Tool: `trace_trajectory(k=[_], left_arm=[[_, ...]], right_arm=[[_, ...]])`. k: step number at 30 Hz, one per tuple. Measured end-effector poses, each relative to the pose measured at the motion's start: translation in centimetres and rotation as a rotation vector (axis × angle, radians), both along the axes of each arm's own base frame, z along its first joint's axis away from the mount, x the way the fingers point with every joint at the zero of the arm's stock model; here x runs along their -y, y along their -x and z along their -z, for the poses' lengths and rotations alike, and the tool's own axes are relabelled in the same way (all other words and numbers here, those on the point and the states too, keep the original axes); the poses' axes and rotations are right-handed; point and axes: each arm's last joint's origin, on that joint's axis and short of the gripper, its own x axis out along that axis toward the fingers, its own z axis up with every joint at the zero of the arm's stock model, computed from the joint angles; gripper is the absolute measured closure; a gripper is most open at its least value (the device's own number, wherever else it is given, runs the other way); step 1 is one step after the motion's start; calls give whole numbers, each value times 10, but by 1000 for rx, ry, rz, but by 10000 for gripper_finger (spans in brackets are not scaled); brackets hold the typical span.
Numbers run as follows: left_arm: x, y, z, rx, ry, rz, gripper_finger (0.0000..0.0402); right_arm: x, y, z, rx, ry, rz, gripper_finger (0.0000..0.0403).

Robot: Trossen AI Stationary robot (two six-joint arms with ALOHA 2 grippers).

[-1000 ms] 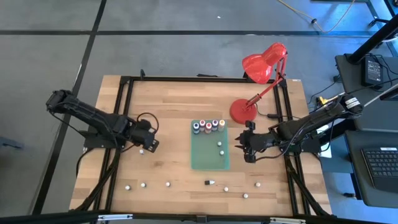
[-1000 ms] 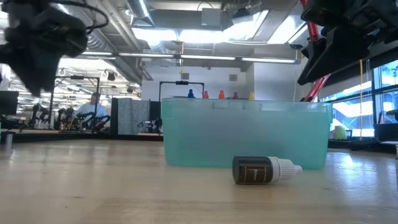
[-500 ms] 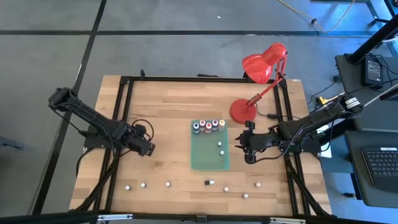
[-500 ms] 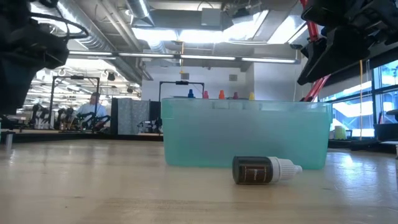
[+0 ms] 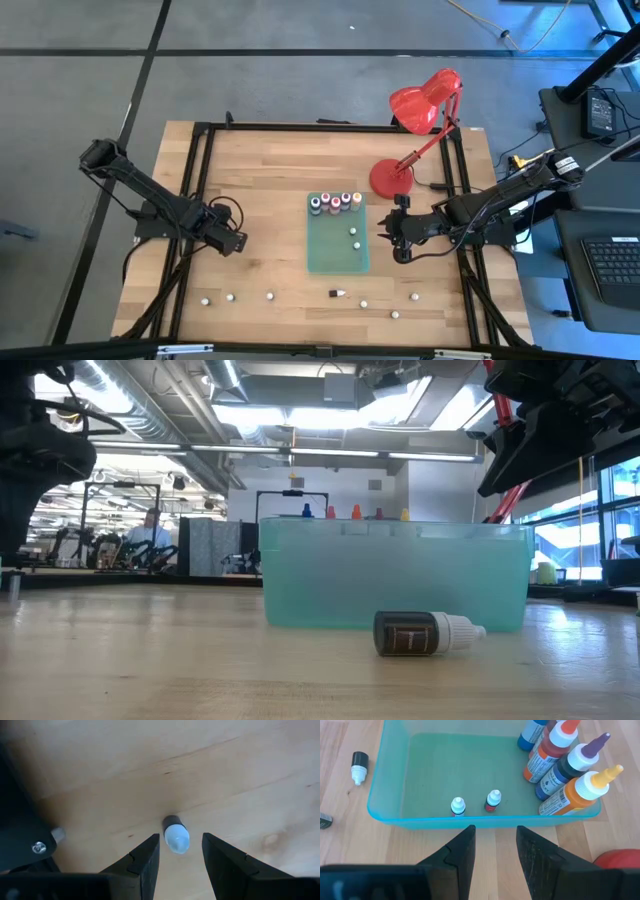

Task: Pick & Place food coloring
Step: Put the top small red food coloring bottle into the green bin

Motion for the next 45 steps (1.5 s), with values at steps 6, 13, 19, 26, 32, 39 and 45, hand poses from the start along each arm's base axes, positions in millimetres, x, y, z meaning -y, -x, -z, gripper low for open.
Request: trace_trajectory(k=[6, 13, 19, 26, 32, 39, 45], left_arm=[[3, -7, 4, 13, -21, 78, 258], [7, -10, 17, -93, -14, 100, 258], [7, -11, 21, -113, -33, 110, 258], [7, -11, 20, -108, -39, 132, 258], [7, -11, 20, -110, -32, 133, 258], [7, -11, 20, -110, -31, 133, 258], [7, -11, 20, -110, -31, 133, 258]], right_arm=[[0, 0, 0, 0, -1, 2, 258], [0, 0, 0, 0, -1, 1, 258], [1, -1, -1, 33, -1, 77, 258], [14, -8, -4, 222, 20, 479, 258], [12, -8, -3, 188, -41, 431, 258], [7, -8, -1, 110, -171, 316, 258], [4, -8, 0, 61, -252, 242, 258]])
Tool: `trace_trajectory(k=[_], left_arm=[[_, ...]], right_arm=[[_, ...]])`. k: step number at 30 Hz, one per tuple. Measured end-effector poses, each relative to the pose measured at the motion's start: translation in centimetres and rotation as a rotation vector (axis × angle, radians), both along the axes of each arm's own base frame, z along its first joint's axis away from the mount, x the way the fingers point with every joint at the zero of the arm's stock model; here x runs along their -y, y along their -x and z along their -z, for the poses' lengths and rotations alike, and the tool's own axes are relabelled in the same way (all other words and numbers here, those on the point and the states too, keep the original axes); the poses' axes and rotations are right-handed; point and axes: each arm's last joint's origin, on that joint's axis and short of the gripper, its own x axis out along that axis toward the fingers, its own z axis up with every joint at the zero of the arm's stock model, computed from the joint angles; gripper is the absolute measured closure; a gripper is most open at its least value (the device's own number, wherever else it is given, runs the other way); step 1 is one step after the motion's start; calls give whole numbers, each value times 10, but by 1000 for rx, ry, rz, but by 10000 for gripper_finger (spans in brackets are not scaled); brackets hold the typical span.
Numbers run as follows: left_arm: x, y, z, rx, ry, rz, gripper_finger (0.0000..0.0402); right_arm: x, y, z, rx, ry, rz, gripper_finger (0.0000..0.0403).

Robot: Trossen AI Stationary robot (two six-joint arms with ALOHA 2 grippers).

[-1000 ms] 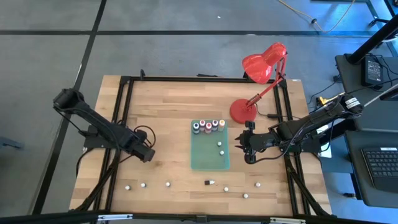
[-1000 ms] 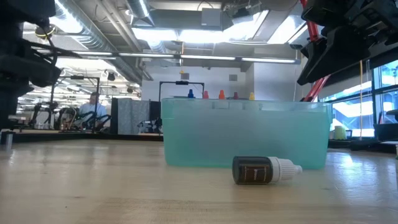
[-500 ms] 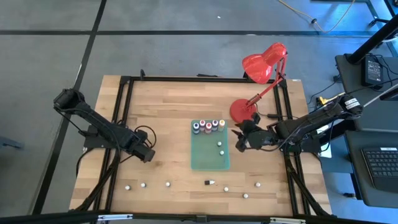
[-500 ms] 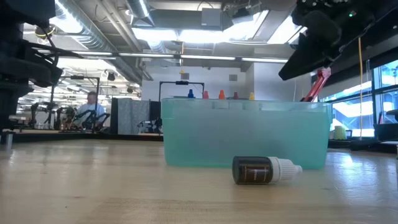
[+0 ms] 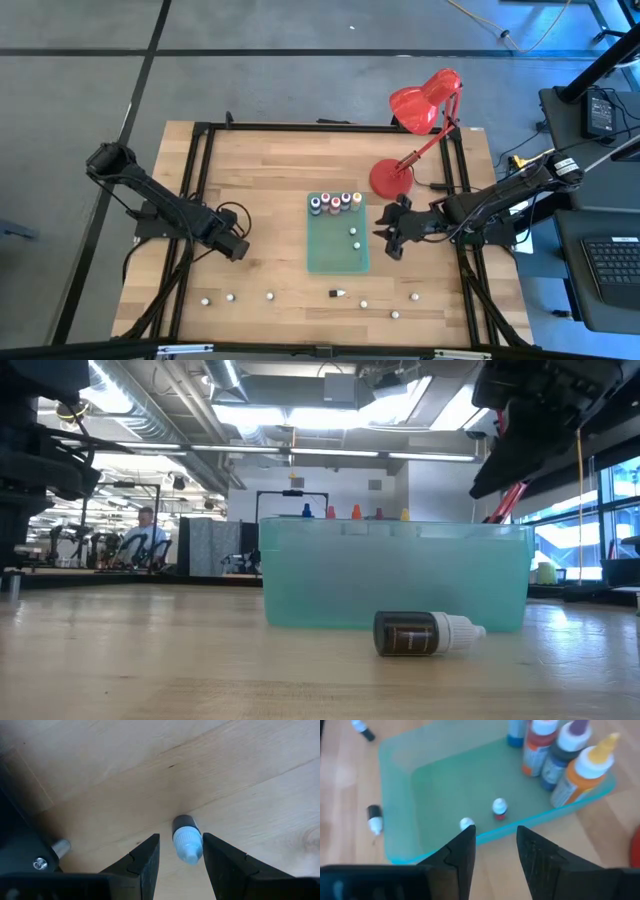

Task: Pick & Place food coloring
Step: Put the top small red food coloring bottle into the green bin

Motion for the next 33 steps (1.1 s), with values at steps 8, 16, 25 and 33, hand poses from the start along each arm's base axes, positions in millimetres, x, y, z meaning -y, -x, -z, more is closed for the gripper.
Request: trace_trajectory(k=[8, 16, 25, 33], left_arm=[[0, 0, 0, 0, -1, 0, 258], [0, 0, 0, -1, 2, 0, 260], [-1, 0, 0, 15, -29, 3, 314], [1, -4, -5, 30, -18, 46, 339]], right_arm=[[-1, 0, 0, -10, -26, -29, 258], [-1, 0, 0, -10, -26, -29, 258], [-1, 0, 0, -9, -26, -28, 258], [-1, 0, 0, -9, -25, -28, 258]])
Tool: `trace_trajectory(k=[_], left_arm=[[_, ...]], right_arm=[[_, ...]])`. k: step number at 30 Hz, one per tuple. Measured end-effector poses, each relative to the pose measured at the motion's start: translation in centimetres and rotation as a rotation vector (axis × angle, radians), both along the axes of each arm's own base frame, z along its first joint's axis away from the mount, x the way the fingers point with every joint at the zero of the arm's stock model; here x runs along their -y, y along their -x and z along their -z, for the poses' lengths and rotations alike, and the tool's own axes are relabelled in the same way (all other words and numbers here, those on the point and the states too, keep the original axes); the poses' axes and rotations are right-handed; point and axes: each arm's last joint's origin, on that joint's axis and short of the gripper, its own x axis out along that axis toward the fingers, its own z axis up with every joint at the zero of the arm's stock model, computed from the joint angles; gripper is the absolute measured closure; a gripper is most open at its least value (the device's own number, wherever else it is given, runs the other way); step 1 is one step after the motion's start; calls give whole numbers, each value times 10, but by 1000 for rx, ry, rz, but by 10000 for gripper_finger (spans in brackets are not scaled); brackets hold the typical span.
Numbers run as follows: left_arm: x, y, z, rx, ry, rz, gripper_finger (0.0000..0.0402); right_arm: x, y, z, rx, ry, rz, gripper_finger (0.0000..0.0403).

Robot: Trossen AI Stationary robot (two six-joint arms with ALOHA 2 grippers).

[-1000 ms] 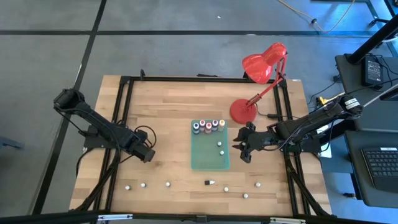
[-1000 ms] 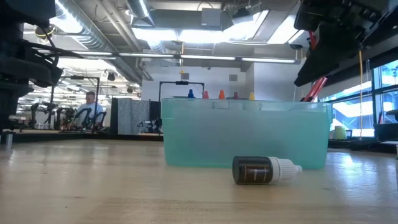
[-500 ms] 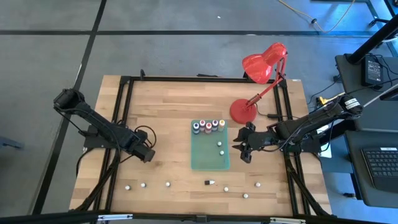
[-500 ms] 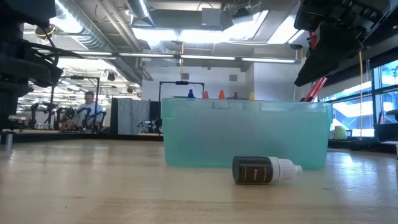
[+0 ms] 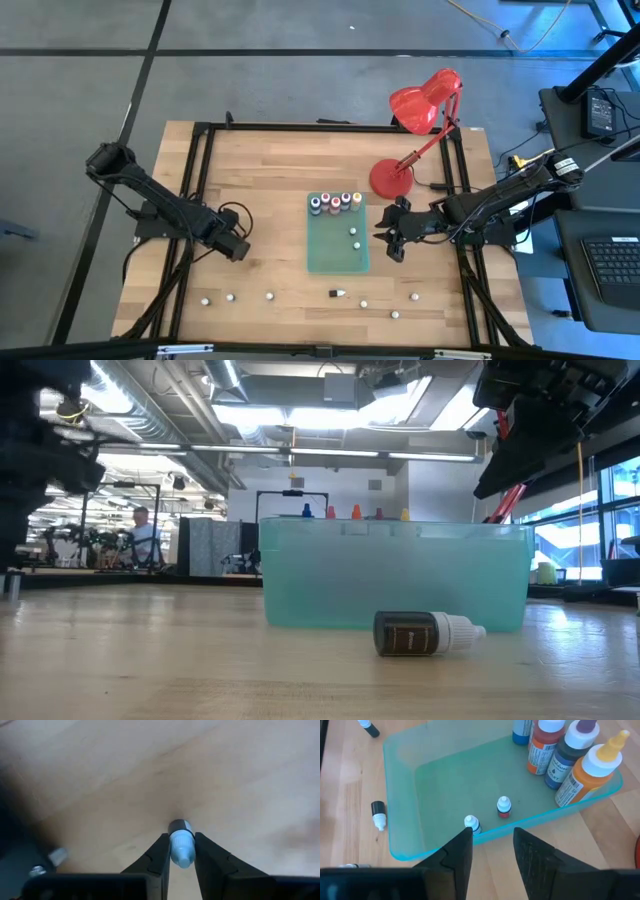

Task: Pick & Place food coloring
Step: Put the top small red food coloring bottle into the green bin

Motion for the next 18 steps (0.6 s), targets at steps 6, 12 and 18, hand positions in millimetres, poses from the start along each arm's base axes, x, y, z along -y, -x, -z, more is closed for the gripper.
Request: trace_trajectory(k=[6, 12, 18], left_arm=[[4, -37, -39, 273, -47, 207, 338], [2, -86, -101, 679, -260, 503, 338], [-2, -132, -146, 744, -484, 771, 338]], right_arm=[[0, 0, 0, 0, 0, 0, 258], [0, 0, 0, -1, 16, -15, 258], [0, 0, 0, -4, 41, -39, 258]])
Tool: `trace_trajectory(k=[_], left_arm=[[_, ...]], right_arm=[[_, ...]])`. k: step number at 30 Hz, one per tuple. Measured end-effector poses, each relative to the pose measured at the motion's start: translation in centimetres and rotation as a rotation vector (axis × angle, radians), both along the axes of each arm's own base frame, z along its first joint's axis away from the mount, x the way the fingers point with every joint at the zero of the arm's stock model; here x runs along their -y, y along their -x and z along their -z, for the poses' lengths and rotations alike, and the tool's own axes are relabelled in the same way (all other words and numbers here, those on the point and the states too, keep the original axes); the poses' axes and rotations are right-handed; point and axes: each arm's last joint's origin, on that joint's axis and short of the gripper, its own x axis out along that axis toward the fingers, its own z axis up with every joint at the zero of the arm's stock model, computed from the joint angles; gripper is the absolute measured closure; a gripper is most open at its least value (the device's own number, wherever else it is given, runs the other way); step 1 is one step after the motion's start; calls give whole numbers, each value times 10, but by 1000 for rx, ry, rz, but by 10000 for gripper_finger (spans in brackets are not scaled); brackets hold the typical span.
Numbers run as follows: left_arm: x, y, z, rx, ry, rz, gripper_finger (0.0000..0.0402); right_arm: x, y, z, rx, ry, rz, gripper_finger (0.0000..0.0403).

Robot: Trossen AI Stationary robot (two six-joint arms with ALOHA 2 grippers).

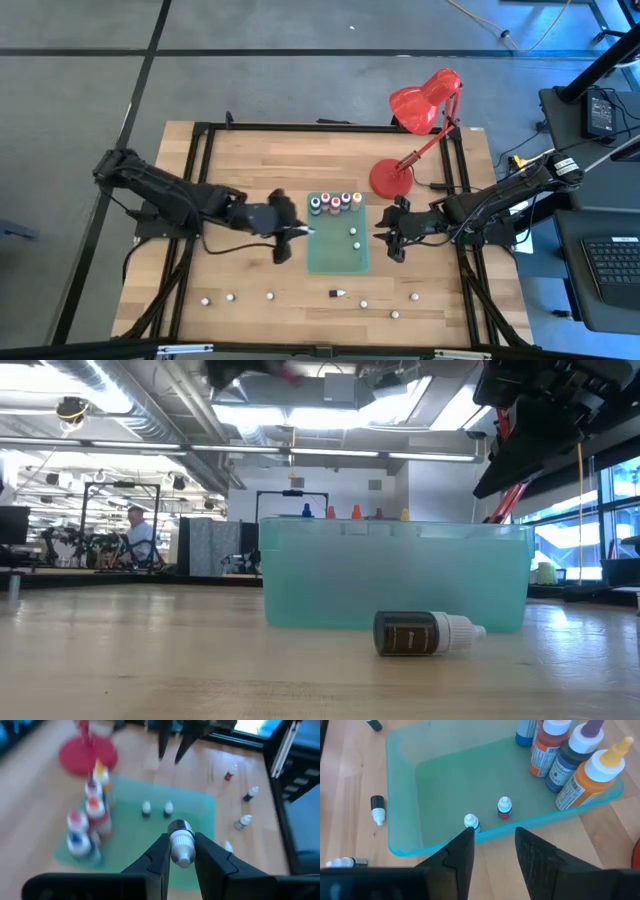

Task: Pick & Place food coloring
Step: Put the top small red food coloring bottle into the green bin

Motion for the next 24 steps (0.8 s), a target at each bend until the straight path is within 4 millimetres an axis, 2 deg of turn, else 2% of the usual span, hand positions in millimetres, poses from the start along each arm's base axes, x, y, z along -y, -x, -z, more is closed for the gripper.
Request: trace_trajectory(k=[5, 8, 11, 18, 24], left_arm=[[-7, -48, -8, -119, -121, 126, 338], [-16, -72, 1, -245, -126, 142, 338], [-26, -90, 19, -379, -122, 126, 338], [-30, -117, 70, -556, -83, 198, 338], [-32, -125, 100, -652, -89, 203, 337]], right_arm=[[0, 0, 0, 0, -2, 2, 258], [0, 0, 0, 0, -3, 2, 258], [0, 0, 0, -1, -2, 2, 258], [0, 1, 1, -12, 4, -1, 258], [0, 1, 1, -15, 39, -29, 258]])
